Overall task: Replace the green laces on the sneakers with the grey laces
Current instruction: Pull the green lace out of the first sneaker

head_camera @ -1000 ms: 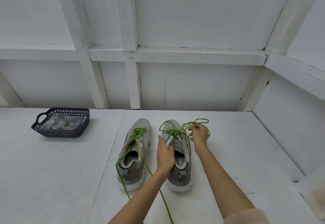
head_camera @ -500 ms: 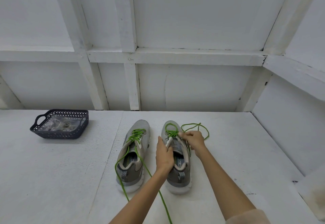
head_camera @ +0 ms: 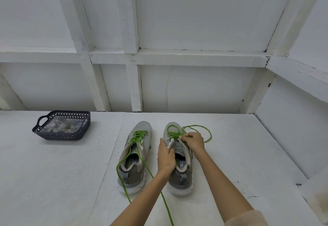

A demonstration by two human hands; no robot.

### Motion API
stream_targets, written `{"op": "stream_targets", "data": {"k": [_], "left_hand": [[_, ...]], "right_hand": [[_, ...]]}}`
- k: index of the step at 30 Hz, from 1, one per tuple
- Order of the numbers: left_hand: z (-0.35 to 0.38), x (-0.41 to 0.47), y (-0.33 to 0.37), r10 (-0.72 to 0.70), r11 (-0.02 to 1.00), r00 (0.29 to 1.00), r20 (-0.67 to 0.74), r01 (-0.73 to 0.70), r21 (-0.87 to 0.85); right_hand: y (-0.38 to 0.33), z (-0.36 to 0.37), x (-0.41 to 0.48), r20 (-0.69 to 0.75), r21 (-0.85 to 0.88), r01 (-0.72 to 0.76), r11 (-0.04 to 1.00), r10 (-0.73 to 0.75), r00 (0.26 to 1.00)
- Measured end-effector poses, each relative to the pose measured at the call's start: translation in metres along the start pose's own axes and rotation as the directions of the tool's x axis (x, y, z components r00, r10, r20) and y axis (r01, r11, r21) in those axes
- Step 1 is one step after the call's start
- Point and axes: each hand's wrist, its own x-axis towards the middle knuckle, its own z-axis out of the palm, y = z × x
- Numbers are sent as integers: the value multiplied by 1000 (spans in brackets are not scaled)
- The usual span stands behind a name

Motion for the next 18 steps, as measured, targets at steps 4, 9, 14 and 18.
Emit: {"op": "stream_targets", "data": {"k": [4,9,14,18], "left_hand": [[0,-1,0,0,1000,1000,0,0,14],[0,0,-1,2,999,1000,-5,-2,35],[-1,-2,1,-5,999,1000,-3,5,32],[0,-1,0,14,999,1000,-13,-13,39]], "right_hand": [[-3,4,8,-297,298,-42,954,134,945],[2,0,7,-59,191,-29,981,41,997],[8,2,12,-230,190,6,982,38,972],[4,1,8,-250,265,-6,964,74,965]]}}
